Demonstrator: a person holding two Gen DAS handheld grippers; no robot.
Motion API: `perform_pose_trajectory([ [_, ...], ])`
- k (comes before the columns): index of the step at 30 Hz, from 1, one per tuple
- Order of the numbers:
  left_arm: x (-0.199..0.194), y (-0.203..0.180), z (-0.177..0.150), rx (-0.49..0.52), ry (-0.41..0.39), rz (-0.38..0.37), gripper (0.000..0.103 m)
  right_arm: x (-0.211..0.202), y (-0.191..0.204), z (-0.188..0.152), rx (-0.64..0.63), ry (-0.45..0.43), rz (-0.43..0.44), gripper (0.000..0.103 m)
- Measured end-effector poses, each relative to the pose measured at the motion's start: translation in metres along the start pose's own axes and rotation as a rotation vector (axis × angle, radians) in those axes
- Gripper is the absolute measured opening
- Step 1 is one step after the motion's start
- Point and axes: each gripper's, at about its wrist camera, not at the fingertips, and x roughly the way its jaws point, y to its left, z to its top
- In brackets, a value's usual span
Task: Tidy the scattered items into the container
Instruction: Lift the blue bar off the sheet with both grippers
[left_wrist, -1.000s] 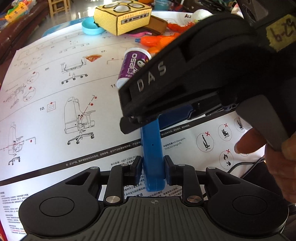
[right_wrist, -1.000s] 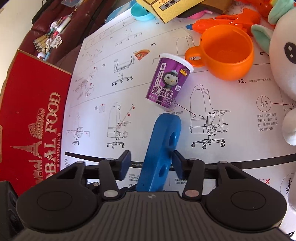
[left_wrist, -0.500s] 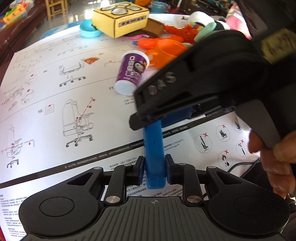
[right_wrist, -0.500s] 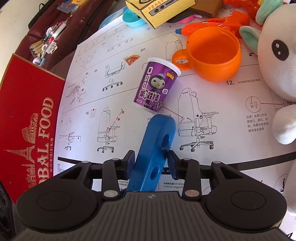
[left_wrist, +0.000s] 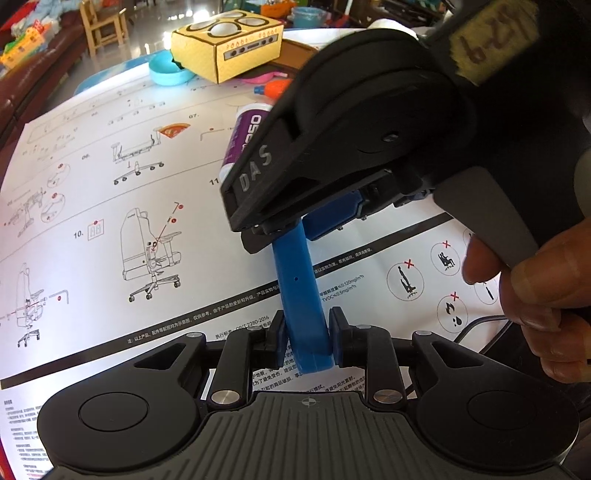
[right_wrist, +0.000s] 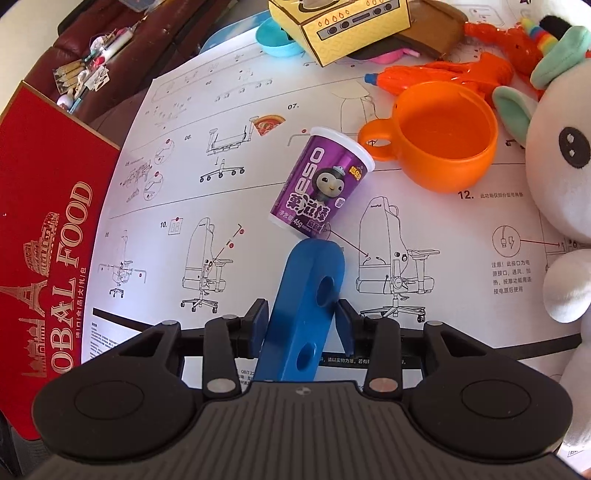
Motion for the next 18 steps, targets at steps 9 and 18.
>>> perform_pose_trajectory([
  [9, 0.001, -0.012, -0.001, 0.055, -0.004, 0.039, 0.032, -0.017, -0.035, -0.017, 0.106, -0.032, 0.054, 0.043],
  [18, 0.004, -0.034, -0.003, 0.174, -0.014, 0.103, 0.025, -0.017, -0.051, -0.019, 0.23, -0.037, 0.126, 0.037],
])
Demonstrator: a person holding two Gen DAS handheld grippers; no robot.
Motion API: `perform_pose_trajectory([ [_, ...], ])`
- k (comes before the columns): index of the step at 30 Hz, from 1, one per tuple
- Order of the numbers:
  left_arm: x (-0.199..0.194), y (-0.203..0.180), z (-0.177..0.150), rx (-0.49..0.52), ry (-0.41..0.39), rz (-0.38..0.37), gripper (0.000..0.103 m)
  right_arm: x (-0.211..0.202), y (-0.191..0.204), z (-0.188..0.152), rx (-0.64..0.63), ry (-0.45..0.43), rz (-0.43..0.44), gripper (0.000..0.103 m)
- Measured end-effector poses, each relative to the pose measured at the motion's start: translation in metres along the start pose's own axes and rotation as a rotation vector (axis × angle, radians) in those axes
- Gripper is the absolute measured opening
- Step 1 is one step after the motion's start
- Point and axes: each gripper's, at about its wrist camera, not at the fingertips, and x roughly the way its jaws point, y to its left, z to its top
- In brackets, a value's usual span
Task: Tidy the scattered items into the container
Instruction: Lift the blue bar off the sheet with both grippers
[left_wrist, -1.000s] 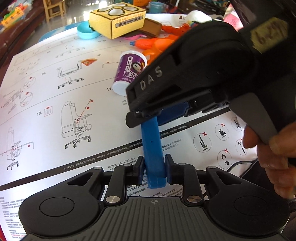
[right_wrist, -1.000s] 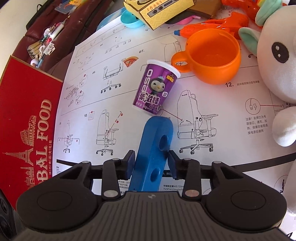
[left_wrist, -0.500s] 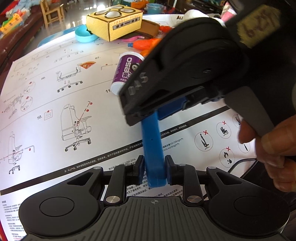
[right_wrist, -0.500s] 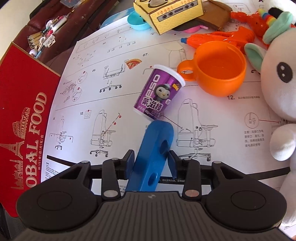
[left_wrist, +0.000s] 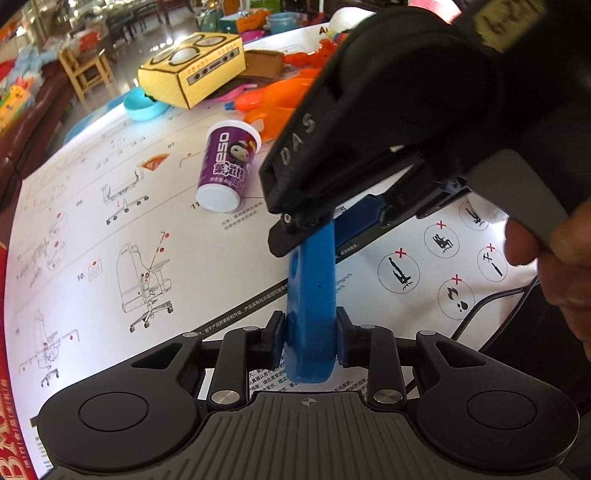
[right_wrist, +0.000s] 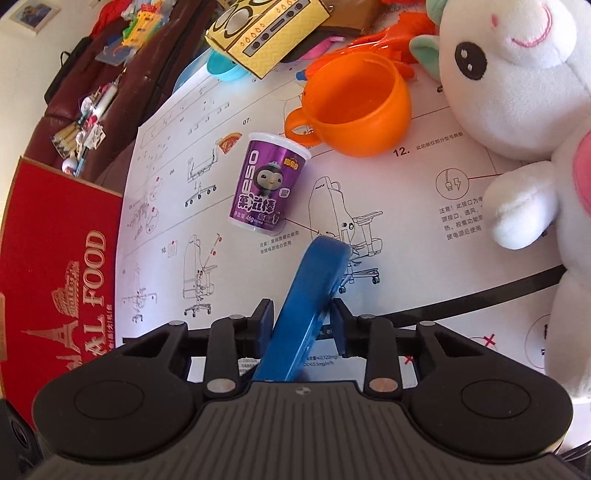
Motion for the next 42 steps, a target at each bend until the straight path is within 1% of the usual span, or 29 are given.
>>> perform_pose_trajectory([
  [3, 0.0, 0.001, -0.001, -0.008, 0.002, -0.003, 0.025, 0.0, 0.0, -0.001, 0.004, -0.008, 0.005, 0.036],
  [7, 0.0, 0.002, 0.0, -0.001, 0.002, 0.001, 0.026, -0.001, 0.004, -0.005, -0.028, -0.028, -0.011, 0.036],
  [11, 0.0, 0.0, 0.004, 0.005, -0.002, 0.004, 0.026, -0.005, 0.005, -0.005, -0.033, -0.034, -0.008, 0.036],
  [19, -0.016, -0.005, -0.001, 0.005, -0.027, 0.017, 0.026, -0.013, 0.012, -0.006, -0.05, -0.052, -0.002, 0.036],
  [26, -0.033, -0.005, -0.004, -0.001, -0.063, 0.038, 0.026, -0.024, 0.027, -0.008, -0.089, -0.075, 0.012, 0.036],
  [31, -0.049, -0.002, -0.002, -0.012, -0.098, 0.056, 0.026, -0.035, 0.041, -0.008, -0.13, -0.1, 0.022, 0.036],
  [35, -0.065, 0.004, 0.0, -0.03, -0.138, 0.078, 0.026, -0.046, 0.058, -0.008, -0.177, -0.136, 0.039, 0.036],
  [38, -0.081, 0.008, -0.001, -0.052, -0.181, 0.108, 0.027, -0.056, 0.075, -0.009, -0.219, -0.165, 0.062, 0.036],
  [42, -0.109, 0.02, -0.001, -0.099, -0.237, 0.15, 0.027, -0.068, 0.107, -0.01, -0.308, -0.198, 0.09, 0.036],
])
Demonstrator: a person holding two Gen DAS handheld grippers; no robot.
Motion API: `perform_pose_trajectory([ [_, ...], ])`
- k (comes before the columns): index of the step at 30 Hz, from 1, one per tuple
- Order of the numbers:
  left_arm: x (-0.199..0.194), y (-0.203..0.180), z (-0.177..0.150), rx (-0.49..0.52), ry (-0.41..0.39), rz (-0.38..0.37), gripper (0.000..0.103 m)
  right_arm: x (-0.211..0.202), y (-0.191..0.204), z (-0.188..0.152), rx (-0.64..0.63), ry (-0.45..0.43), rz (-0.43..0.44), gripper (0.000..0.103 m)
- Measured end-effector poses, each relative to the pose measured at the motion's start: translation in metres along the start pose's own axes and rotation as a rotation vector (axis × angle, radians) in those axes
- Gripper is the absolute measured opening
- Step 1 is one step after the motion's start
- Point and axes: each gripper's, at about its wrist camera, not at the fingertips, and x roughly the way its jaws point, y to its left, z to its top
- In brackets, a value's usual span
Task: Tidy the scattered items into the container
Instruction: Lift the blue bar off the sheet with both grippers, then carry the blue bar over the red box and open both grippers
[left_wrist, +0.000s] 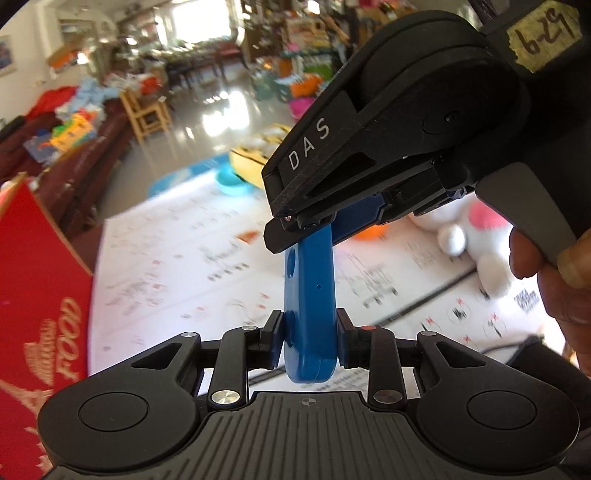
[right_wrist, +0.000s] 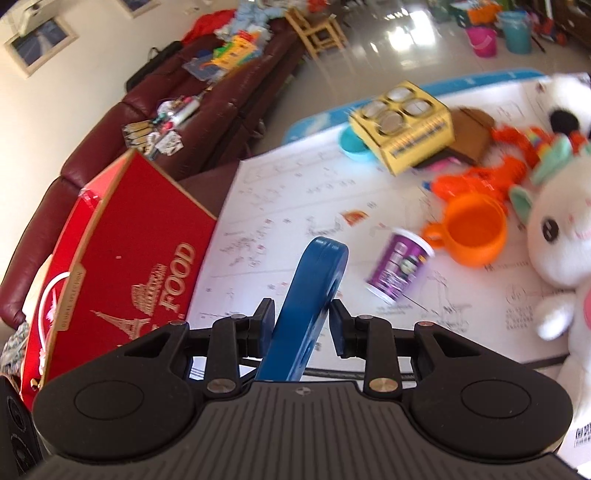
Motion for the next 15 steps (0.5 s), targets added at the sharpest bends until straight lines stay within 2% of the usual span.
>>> perform_pose_trajectory([
  [6, -0.045, 0.045, 0.011, -0.119, -0.098, 0.089, 0.029, -0.008, 0.071, 0.026, -0.159, -0.034, 0.082, 0.036],
  [15, -0.12, 0.134, 0.007, -0.32, -0.197, 0.282, 0.031, 0.005, 0.216, 0.051, -0.432, -0.057, 0.276, 0.036],
])
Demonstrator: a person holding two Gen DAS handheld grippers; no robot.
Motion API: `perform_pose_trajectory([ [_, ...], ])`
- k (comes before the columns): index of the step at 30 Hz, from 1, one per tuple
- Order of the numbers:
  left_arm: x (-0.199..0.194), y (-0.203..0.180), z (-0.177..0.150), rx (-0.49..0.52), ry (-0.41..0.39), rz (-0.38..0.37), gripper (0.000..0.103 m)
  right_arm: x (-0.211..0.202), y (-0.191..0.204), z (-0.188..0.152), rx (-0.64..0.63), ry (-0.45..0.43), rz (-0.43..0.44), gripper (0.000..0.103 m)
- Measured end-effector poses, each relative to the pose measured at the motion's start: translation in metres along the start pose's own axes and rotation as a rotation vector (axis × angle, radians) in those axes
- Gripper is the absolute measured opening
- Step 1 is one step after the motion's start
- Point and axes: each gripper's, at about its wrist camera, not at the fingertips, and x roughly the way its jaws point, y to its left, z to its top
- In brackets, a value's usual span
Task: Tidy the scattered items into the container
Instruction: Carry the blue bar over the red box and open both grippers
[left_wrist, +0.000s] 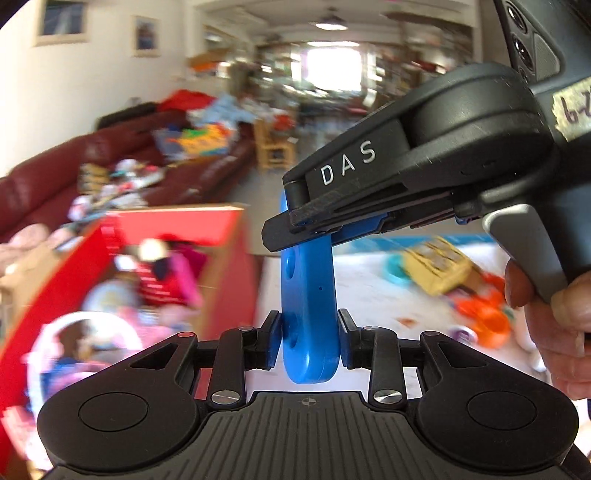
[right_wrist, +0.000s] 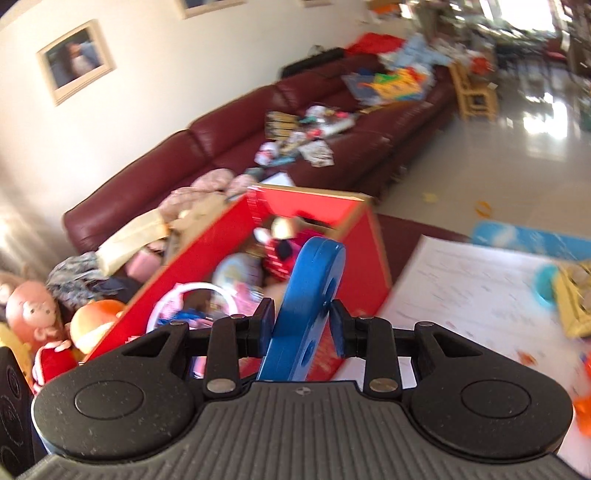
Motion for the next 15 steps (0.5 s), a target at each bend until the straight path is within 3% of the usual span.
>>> perform_pose_trajectory([
  [7, -0.011, 0.077, 0.013, -0.103, 0.024, 0.055, 0.033, 0.052, 0.066, 0.029, -0.103, 0.037, 0.106, 0.036],
  [15, -0.009, 0.118, 0.003, -0.18, 0.075, 0.029, 0.033, 0.086, 0.088, 0.03, -0.12, 0.094, 0.097, 0.036],
])
